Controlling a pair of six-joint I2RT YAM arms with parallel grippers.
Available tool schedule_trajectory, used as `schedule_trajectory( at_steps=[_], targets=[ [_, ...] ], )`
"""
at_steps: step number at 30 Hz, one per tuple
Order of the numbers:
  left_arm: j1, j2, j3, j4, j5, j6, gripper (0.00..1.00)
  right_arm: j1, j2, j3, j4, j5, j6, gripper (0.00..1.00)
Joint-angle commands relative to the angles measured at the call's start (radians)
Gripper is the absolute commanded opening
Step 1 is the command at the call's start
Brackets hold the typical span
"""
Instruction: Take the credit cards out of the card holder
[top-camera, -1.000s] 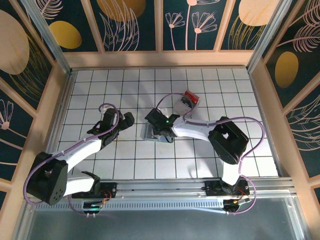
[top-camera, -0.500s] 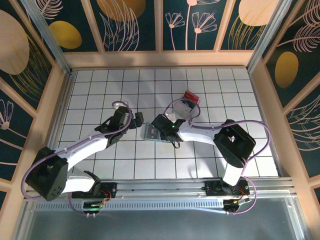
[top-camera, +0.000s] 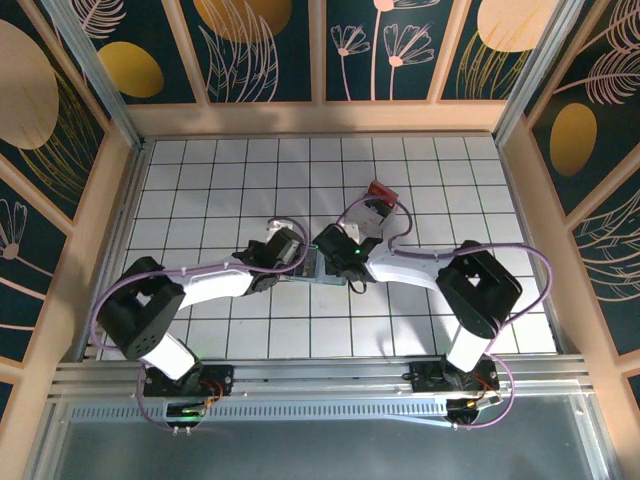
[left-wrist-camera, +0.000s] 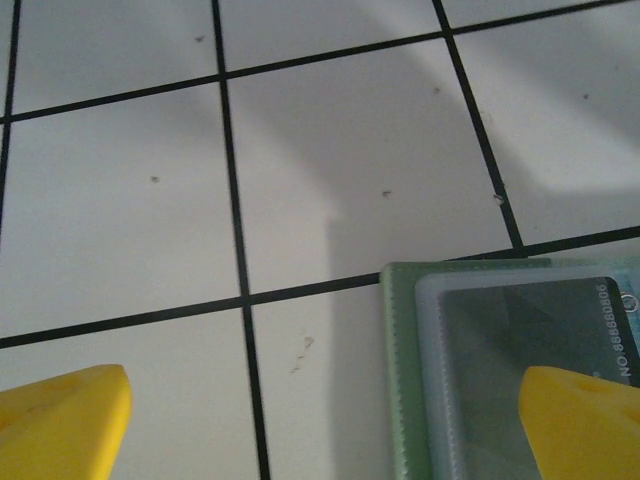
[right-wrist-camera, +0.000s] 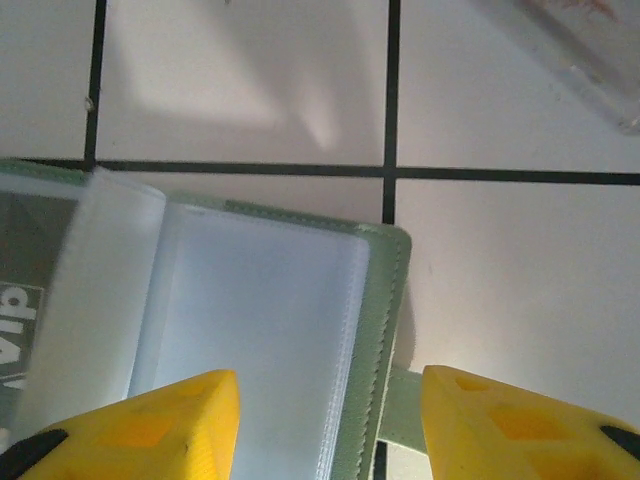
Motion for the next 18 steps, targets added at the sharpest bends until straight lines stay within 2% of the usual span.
schedule_trajectory(
  at_steps=[1, 11, 16, 18],
  targets=[
    [-0.029, 0.055, 0.051, -0.012, -0.064, 0.029, 0.99, -0.030, -0.075, -0.030, 0.040, -0.013, 0.022, 0.51],
    [-0.090, 0.132, 0.142, -0.011, -0.038, 0.014, 0.99, -0.087, -0.254, -0.072, 0.010, 0.061, 0.080, 0.50],
    [-0.077, 0.067, 0.136, -0.034, -0.046, -0.144, 0.99, -0.088, -0.293, -0.069, 0.037, 0.022, 0.089, 0.43],
    [-0.035, 0.025, 0.102, -0.036, 0.004, -0.224, 0.99, -0.088, -0.291, -0.064, 0.042, -0.001, 0.097, 0.41]
  ],
)
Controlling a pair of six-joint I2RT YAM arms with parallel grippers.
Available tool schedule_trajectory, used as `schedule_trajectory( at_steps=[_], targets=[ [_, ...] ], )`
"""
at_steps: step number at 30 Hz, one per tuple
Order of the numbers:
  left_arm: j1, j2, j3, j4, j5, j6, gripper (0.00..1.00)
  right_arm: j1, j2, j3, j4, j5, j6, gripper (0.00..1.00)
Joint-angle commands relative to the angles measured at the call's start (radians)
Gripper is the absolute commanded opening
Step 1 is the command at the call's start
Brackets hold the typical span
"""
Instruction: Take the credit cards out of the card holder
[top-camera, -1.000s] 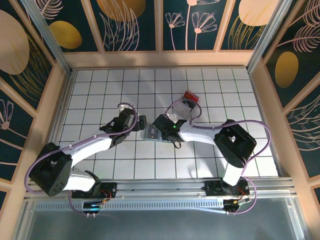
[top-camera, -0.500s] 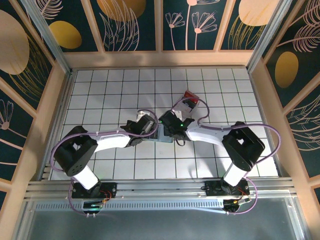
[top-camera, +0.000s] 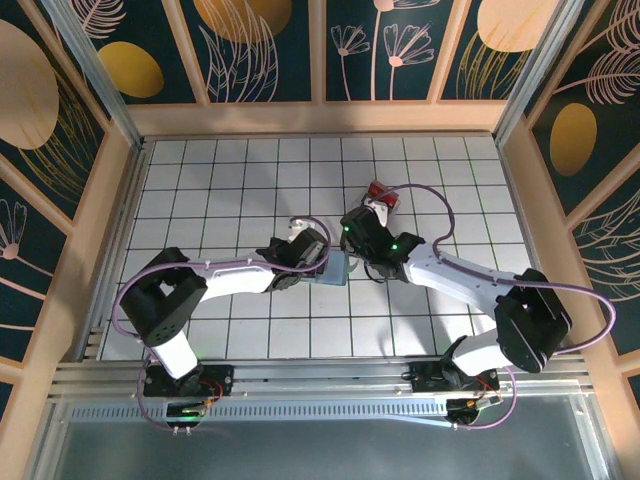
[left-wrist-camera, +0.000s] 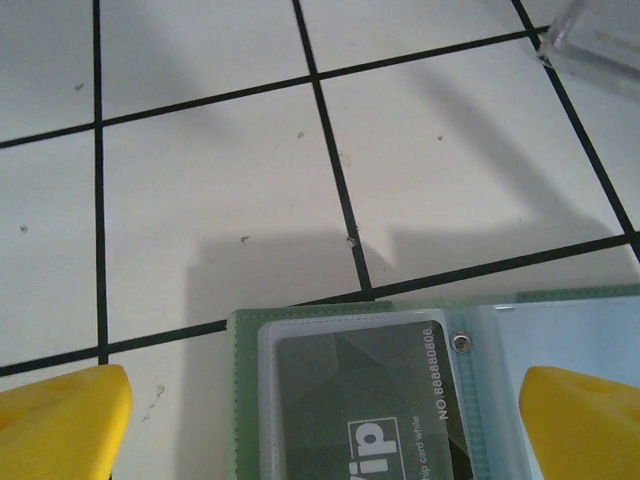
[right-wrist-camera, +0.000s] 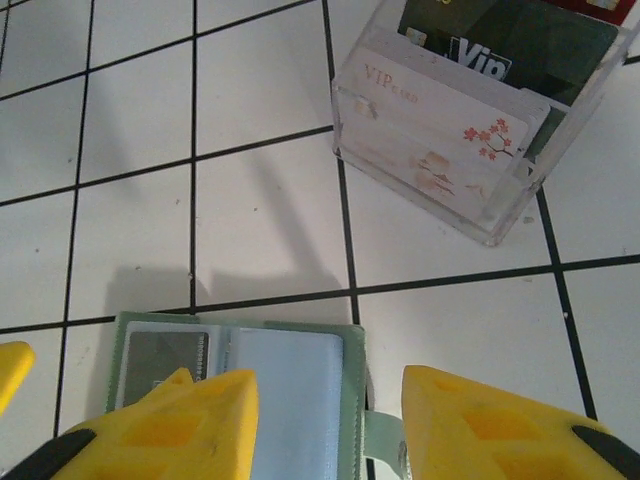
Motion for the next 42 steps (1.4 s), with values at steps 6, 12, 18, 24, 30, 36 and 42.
schedule_trajectory(
  at_steps=[6, 12, 18, 24, 30, 36, 42],
  targets=[
    [0.161, -0.227, -0.163, 0.002, 0.090, -0.201, 0.90, -0.003, 0.034, 0.008, 0.057, -0.115, 0.043, 0.37],
    [0.206, -0.241, -0.188, -0.016, 0.193, -0.204, 0.77, 0.005, 0.131, 0.013, 0.171, -0.292, 0.060, 0.32],
    [0.206, -0.182, -0.180, -0.002, 0.265, -0.186, 0.65, 0.025, 0.217, 0.025, 0.221, -0.375, 0.083, 0.31],
    [0.206, -0.117, -0.162, 0.014, 0.320, -0.162, 0.52, 0.031, 0.281, 0.024, 0.266, -0.428, 0.098, 0.30],
    [0.206, -0.082, -0.171, 0.058, 0.391, -0.158, 0.38, 0.032, 0.325, 0.023, 0.287, -0.450, 0.102, 0.29],
    [0.206, -0.072, -0.192, 0.090, 0.433, -0.170, 0.36, 0.032, 0.356, 0.019, 0.306, -0.467, 0.107, 0.29],
    [0.206, -0.062, -0.200, 0.094, 0.443, -0.176, 0.33, 0.032, 0.380, 0.017, 0.336, -0.485, 0.113, 0.28]
  ],
)
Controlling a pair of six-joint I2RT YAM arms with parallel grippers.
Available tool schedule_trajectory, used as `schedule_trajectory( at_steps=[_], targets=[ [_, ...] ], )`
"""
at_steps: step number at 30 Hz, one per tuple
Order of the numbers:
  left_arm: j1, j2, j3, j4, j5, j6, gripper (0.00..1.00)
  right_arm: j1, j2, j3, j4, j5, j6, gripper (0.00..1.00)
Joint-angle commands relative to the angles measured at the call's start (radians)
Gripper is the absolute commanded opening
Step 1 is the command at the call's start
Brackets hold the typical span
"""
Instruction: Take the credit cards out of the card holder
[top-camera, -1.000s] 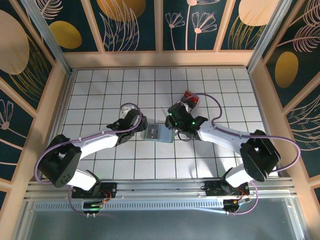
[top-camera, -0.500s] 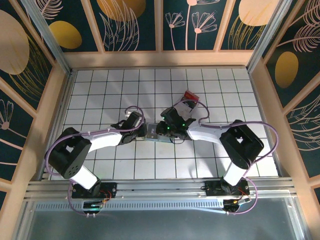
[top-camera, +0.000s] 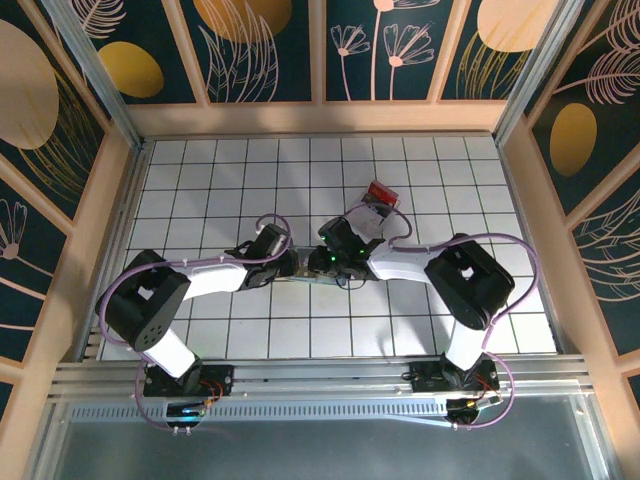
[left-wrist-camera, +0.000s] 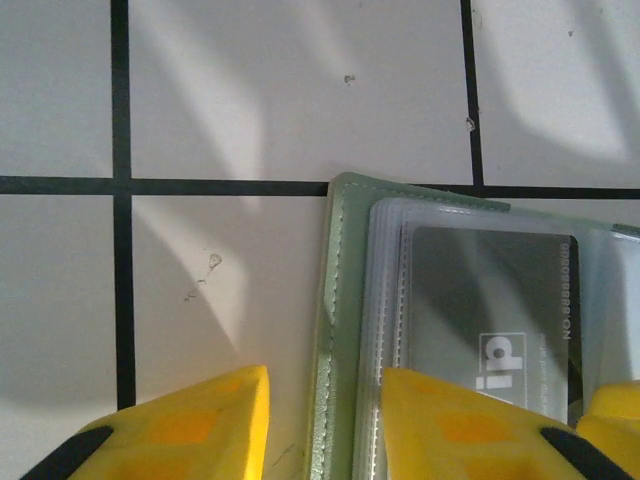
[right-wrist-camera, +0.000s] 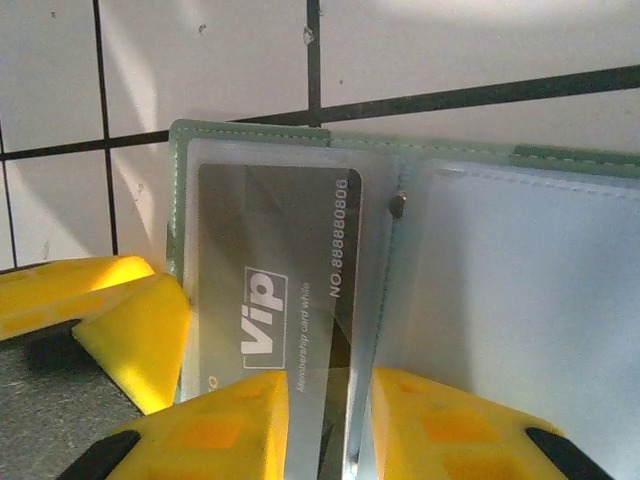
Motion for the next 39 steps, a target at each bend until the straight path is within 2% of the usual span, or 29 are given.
schedule_trajectory(
  at_steps=[1, 10, 20, 28, 39],
  targets=[
    [0.003, 0.020, -0.015, 0.016, 0.021, -0.014, 0.32, 0.006, 0.025, 0.015, 0.036, -0.020, 0.011, 0.28],
    [0.003, 0.030, -0.026, 0.010, 0.026, -0.019, 0.25, -0.006, 0.024, 0.007, 0.071, -0.048, 0.022, 0.28],
    [0.003, 0.039, -0.037, 0.011, 0.036, -0.019, 0.17, -0.030, -0.012, -0.039, 0.199, -0.131, 0.052, 0.28],
    [0.003, 0.040, -0.040, 0.019, 0.052, -0.019, 0.17, -0.051, -0.005, -0.098, 0.337, -0.192, 0.097, 0.27],
    [0.003, 0.043, -0.039, 0.018, 0.057, -0.025, 0.16, -0.066, -0.026, -0.172, 0.514, -0.253, 0.120, 0.20]
  ],
)
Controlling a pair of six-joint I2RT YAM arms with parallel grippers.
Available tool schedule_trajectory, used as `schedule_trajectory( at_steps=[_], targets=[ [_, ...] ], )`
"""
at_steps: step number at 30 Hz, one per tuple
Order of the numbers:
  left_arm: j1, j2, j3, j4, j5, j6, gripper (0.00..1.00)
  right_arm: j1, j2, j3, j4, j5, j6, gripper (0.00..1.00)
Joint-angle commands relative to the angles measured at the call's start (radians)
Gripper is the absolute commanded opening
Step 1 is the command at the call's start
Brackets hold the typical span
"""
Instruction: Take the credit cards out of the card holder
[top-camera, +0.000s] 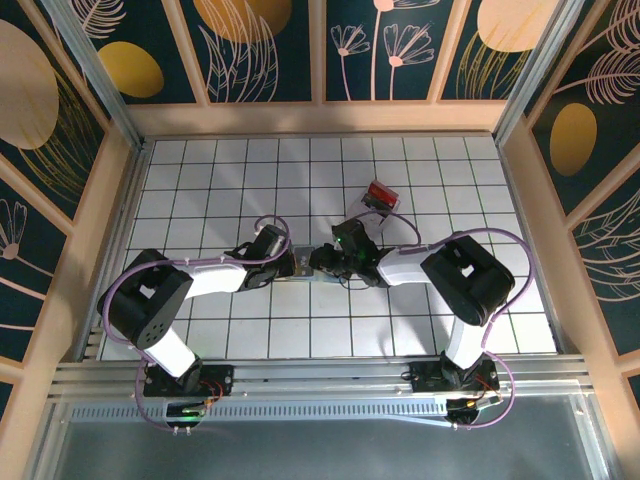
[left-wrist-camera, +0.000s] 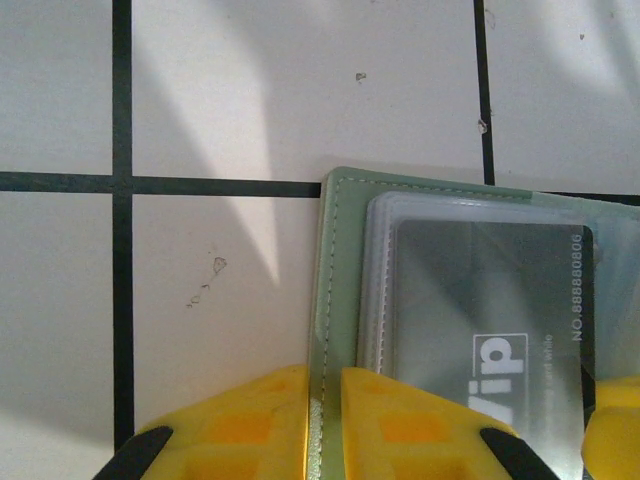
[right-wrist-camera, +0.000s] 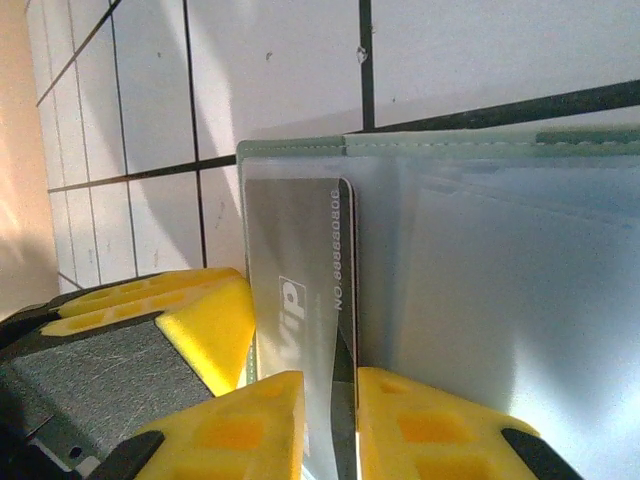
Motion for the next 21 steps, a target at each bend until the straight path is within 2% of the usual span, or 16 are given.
schedule_trajectory(
  at_steps=[1, 9, 21],
  targets=[
    [-0.004, 0.030, -0.019, -0.025, 0.043, -0.011, 0.16, 0.003, -0.046, -0.020, 0.144, -0.069, 0.013, 0.19],
    [-0.005, 0.030, -0.011, -0.026, 0.055, -0.010, 0.16, -0.005, -0.038, -0.048, 0.224, -0.105, 0.023, 0.18],
    [-0.005, 0.022, -0.007, -0.031, 0.058, -0.011, 0.16, -0.011, 0.042, -0.025, 0.239, -0.122, 0.055, 0.20]
  ],
)
